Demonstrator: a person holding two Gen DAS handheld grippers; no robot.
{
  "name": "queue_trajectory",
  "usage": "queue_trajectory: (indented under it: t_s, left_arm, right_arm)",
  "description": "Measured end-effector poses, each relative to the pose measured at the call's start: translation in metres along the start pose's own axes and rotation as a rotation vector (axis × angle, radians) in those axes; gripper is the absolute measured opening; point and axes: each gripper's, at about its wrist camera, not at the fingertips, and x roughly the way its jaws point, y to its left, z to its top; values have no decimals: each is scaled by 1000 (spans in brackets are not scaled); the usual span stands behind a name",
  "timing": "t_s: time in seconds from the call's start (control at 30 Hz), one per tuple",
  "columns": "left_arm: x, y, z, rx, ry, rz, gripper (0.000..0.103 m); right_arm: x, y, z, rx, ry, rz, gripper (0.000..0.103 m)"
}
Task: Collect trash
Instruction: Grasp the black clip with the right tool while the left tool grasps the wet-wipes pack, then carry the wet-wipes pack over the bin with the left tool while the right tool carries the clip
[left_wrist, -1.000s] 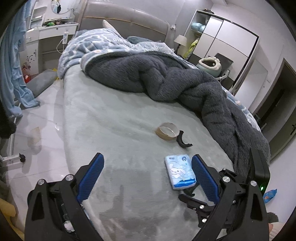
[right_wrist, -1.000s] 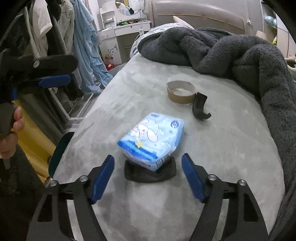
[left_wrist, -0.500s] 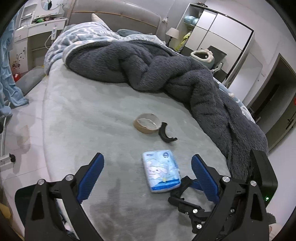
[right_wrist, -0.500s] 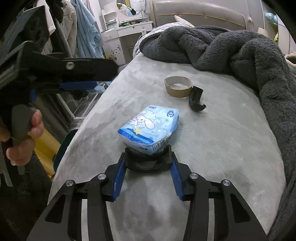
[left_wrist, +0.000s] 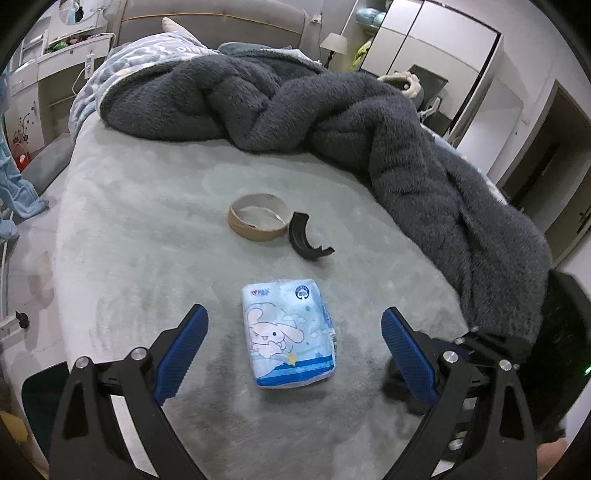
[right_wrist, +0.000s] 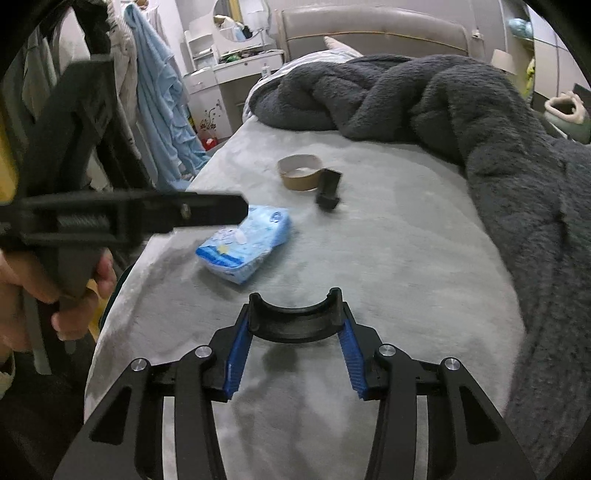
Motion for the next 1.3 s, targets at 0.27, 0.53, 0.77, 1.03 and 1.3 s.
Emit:
queue_trajectory:
  t_s: [0.27,0.53,0.77,1.03,1.3]
  left_arm:
    - [21,-7,-8,44,34,58,91]
    - [33,-12,-16,97,54,92,85]
    - [40,-18,-22,164,53,149,68]
    - [30,-16,-26,189,33,132,60]
    - [3,-21,-36,243,-8,89,59]
  right_arm:
    - [-28,-18,4,61,-63,3,46]
    - [-46,-26,13,124,-123,36,46]
    - [-37,-22,14,118,-114,47,46]
    - [-37,-14,22,109,-117,64,46]
    - [-36,-6,31,103,-122,85,46]
